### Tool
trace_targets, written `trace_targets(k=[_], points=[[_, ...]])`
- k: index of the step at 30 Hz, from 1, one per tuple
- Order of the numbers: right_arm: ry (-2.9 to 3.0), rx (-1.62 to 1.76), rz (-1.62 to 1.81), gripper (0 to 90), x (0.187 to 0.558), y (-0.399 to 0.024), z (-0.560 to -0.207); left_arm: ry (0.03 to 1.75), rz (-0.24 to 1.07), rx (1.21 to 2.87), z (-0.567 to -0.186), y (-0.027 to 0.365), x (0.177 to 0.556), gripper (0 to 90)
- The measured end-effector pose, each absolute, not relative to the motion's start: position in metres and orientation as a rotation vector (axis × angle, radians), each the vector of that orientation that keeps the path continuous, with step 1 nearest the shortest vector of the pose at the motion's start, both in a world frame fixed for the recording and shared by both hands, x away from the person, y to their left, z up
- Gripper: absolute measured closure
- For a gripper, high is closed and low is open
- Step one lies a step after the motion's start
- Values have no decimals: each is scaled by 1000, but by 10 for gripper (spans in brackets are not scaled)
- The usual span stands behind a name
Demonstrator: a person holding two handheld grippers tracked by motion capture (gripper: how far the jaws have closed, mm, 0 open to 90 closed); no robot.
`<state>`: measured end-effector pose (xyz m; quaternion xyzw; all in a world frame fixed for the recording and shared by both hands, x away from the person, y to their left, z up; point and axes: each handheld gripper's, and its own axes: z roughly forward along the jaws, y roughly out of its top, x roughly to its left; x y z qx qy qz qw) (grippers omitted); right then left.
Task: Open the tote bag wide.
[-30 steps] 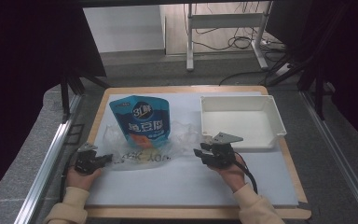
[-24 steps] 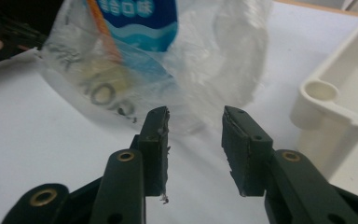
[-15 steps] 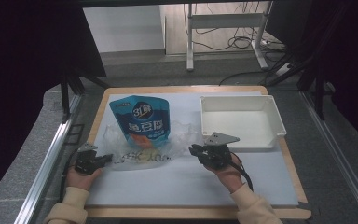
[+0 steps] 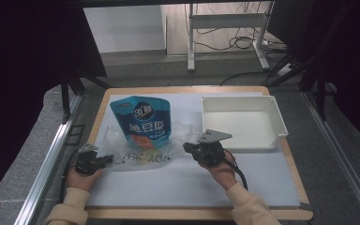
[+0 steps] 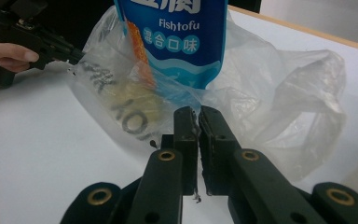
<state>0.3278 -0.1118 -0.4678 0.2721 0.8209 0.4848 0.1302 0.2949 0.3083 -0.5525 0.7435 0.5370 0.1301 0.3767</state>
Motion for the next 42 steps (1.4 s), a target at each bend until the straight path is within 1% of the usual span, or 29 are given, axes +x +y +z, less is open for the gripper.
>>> trace_targets(k=[11, 27, 35, 40, 42], points=[[2374, 800, 1419, 848, 333, -108, -466, 1374, 334, 1902, -552, 308, 295, 894], [2380, 790, 1405, 847, 351, -85, -470, 1375, 334, 1897, -553, 308, 295, 894], [2324, 810, 1409, 848, 367, -77, -465, 1371, 336, 1903, -553, 308, 295, 894], [2329, 851, 1363, 850, 385, -70, -474, 1373, 335, 1902, -552, 308, 294, 893], [2352, 875, 1307, 852, 393, -67, -484, 1373, 334, 1900, -553, 309, 294, 893]])
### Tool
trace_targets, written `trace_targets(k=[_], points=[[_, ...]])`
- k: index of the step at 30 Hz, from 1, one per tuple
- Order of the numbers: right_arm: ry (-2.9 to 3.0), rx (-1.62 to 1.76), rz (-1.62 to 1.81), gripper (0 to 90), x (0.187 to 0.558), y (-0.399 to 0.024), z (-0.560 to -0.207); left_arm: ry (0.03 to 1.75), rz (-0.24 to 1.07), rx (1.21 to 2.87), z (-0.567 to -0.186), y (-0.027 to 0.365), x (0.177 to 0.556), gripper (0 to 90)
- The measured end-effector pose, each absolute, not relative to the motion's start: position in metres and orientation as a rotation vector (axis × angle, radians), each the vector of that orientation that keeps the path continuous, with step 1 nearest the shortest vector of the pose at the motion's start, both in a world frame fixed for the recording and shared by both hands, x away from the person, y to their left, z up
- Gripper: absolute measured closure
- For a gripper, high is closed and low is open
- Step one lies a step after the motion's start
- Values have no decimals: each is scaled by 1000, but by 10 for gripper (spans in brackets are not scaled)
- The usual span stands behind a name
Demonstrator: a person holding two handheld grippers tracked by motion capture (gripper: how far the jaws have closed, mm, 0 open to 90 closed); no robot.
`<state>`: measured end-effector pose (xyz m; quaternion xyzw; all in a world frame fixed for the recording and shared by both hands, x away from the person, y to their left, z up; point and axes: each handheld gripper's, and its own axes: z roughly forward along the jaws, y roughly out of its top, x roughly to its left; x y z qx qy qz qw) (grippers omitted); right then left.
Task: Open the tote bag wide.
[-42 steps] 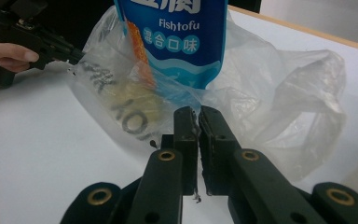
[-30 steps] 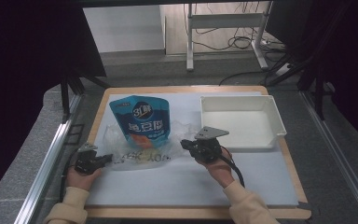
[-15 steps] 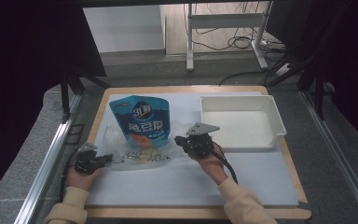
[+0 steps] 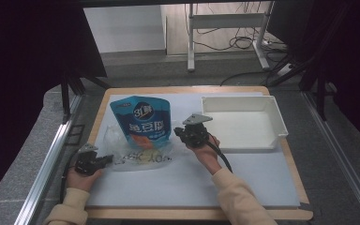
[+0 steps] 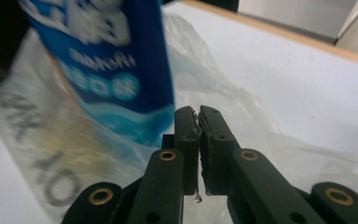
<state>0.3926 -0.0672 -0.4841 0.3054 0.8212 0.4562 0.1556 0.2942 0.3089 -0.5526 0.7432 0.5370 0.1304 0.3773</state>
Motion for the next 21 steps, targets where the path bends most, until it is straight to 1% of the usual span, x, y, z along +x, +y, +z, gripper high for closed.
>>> trace_targets(k=[7, 21], points=[[2422, 897, 1229, 852, 394, -61, -502, 1374, 334, 1899, -553, 309, 294, 892], [2514, 898, 1162, 853, 390, -53, -520, 1371, 334, 1903, -552, 309, 294, 892]])
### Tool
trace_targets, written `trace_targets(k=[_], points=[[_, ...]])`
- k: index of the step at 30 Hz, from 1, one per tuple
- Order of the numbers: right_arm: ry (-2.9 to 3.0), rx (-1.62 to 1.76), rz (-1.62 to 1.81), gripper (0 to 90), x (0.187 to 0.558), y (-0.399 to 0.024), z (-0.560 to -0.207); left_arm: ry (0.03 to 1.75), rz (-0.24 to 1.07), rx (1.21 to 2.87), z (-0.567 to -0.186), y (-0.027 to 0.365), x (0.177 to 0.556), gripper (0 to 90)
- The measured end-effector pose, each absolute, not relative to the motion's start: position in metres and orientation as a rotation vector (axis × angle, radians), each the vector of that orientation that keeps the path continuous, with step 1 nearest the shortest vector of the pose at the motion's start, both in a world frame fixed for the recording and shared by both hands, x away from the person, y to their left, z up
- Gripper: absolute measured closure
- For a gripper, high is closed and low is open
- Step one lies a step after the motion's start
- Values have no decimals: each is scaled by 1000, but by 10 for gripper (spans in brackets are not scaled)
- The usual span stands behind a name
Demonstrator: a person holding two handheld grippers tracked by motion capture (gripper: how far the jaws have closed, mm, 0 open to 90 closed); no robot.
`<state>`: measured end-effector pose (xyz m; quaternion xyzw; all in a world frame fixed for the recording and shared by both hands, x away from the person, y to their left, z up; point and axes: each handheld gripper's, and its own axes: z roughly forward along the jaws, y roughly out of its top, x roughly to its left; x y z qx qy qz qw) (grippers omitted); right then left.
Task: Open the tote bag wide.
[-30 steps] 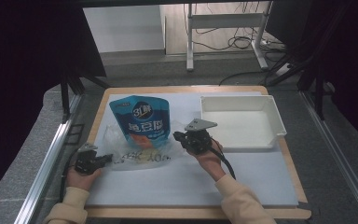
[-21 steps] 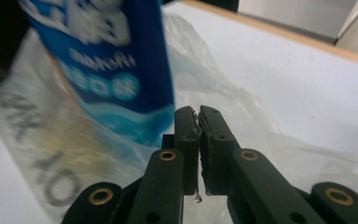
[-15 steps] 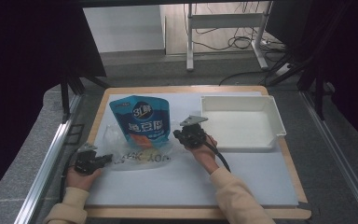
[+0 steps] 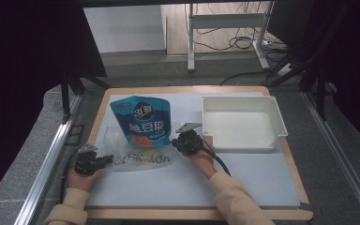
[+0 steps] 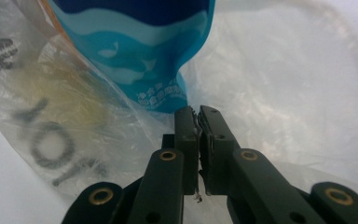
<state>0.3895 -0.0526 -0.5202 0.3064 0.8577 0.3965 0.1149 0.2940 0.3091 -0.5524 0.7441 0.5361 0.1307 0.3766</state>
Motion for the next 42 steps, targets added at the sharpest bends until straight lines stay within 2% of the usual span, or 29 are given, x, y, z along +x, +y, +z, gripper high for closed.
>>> trace_targets(k=[14, 27, 34, 37, 42], points=[[2596, 881, 1184, 860, 376, -52, -528, 1368, 334, 1905, -552, 309, 294, 892], [2725, 751, 1168, 877, 337, -48, -531, 1367, 336, 1906, -552, 309, 294, 891], [2663, 720, 1235, 877, 334, -42, -517, 1365, 335, 1908, -552, 309, 295, 891], [2577, 702, 1255, 877, 340, -24, -508, 1366, 338, 1910, -552, 308, 295, 891], [2582, 735, 1230, 877, 351, -5, -521, 1366, 340, 1910, -552, 308, 294, 891]])
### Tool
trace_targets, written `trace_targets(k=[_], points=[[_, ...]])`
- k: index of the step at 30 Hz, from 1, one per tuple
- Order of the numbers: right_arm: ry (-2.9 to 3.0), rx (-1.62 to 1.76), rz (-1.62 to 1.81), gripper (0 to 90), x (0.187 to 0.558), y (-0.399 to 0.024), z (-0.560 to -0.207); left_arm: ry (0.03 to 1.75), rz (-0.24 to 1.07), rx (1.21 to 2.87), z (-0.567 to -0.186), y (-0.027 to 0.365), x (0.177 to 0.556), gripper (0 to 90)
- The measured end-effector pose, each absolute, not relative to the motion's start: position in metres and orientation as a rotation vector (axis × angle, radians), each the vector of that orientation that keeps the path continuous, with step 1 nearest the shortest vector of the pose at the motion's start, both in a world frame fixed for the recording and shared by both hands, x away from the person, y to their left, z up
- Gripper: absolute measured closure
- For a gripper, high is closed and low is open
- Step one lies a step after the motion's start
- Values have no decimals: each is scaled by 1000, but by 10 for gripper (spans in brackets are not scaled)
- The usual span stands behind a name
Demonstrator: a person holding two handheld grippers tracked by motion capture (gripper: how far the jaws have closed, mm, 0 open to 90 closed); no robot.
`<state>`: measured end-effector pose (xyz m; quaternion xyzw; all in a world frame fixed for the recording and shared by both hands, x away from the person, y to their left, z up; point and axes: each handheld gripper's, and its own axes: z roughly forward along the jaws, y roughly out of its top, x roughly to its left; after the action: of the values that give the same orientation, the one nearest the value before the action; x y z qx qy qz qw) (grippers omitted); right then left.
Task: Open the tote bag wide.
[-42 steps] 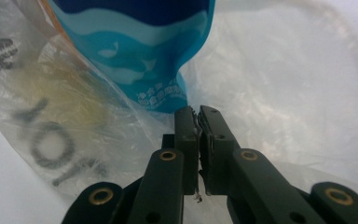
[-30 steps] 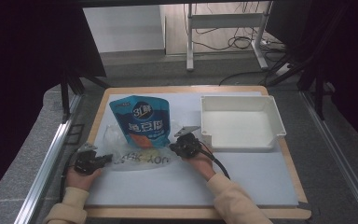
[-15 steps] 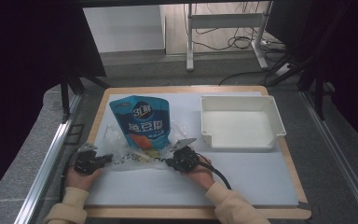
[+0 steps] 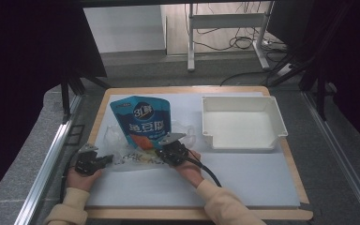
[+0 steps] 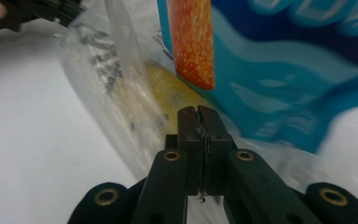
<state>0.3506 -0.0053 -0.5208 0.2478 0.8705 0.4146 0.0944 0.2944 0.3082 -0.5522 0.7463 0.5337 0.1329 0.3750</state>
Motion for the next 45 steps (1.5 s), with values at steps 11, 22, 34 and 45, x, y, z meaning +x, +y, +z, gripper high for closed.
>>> trace_targets(k=[11, 22, 34, 45], points=[[2717, 719, 1232, 887, 347, 14, -543, 1367, 340, 1910, -552, 308, 294, 892], [2793, 627, 1261, 888, 329, 16, -542, 1365, 338, 1910, -552, 308, 295, 891], [2751, 600, 1283, 888, 320, 24, -533, 1365, 340, 1911, -552, 308, 295, 891], [2677, 692, 1388, 887, 334, 39, -535, 1367, 340, 1910, -552, 307, 295, 891]])
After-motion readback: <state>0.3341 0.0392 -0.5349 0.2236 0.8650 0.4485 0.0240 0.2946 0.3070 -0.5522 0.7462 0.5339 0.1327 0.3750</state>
